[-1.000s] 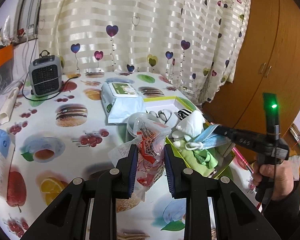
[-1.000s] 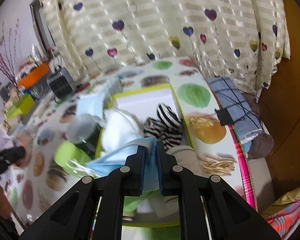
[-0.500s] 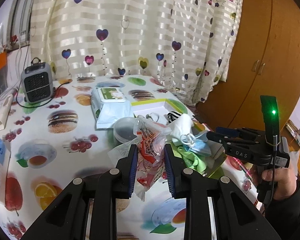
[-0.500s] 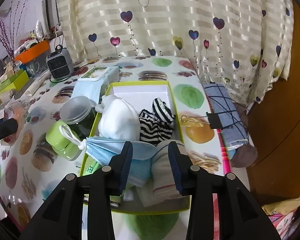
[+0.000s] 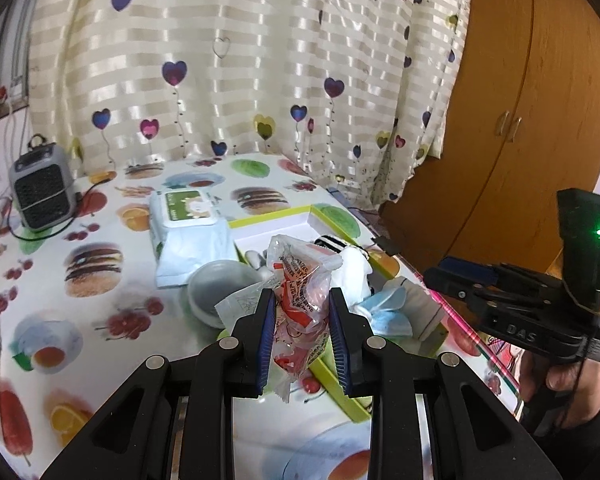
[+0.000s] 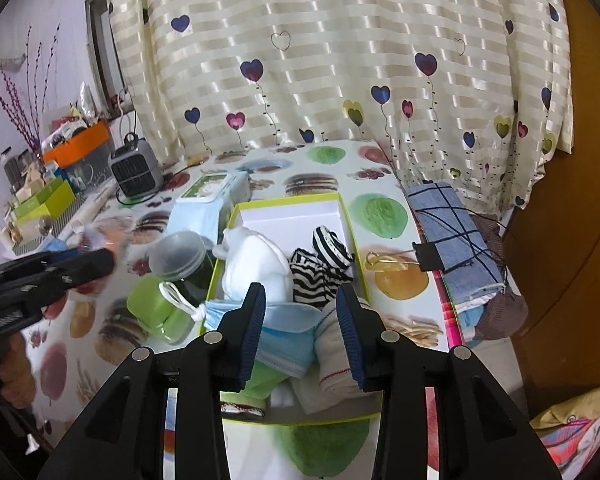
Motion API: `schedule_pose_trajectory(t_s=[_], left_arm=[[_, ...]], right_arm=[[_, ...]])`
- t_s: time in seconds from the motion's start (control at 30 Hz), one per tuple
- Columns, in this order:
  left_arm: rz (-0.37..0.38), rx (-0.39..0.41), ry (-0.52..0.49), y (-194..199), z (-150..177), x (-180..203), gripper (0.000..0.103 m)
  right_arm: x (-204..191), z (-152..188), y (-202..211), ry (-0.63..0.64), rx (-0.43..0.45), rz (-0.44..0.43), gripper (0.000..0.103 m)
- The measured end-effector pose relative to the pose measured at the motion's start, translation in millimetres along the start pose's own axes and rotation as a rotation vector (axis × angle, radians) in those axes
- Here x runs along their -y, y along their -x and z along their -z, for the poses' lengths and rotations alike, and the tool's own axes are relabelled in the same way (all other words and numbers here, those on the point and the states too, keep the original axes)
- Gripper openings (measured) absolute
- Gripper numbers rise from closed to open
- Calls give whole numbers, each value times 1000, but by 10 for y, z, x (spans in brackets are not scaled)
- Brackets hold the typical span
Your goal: Organize soft objects
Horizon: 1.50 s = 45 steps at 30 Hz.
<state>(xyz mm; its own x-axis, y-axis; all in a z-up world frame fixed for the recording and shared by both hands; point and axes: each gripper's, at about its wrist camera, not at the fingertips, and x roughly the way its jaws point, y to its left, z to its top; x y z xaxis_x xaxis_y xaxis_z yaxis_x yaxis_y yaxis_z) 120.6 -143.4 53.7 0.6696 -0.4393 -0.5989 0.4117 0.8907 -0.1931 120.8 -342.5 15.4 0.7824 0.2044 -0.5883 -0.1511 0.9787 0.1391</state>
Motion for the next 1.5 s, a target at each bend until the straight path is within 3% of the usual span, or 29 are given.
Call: schedule_pose_trajectory(t_s=[0.47,0.8,0.87,0.93,1.13,1.5], left_arm=[[-11,-66,-7,-738,-267,36,24],[49,-78,-15,-1131,-462,114,25],[70,-85,-12,-1167,-463,126,33],[85,-75,-14,-1159,-466,136,38],[92,-60,-12,-1080,-475,122,39],[33,-50,-5,-669,-310,142,39]], right_arm=[[181,-29,-117,-57,12,-28,38],[289,-48,-230,-75,6,-28,38],[303,-51,-241,-77,5,-27,38],[320,-56,-237,-80,8,-23,38],[311,-71,-222,-78,11,-25,38],[92,-35,-66,-54,16,-54,38]])
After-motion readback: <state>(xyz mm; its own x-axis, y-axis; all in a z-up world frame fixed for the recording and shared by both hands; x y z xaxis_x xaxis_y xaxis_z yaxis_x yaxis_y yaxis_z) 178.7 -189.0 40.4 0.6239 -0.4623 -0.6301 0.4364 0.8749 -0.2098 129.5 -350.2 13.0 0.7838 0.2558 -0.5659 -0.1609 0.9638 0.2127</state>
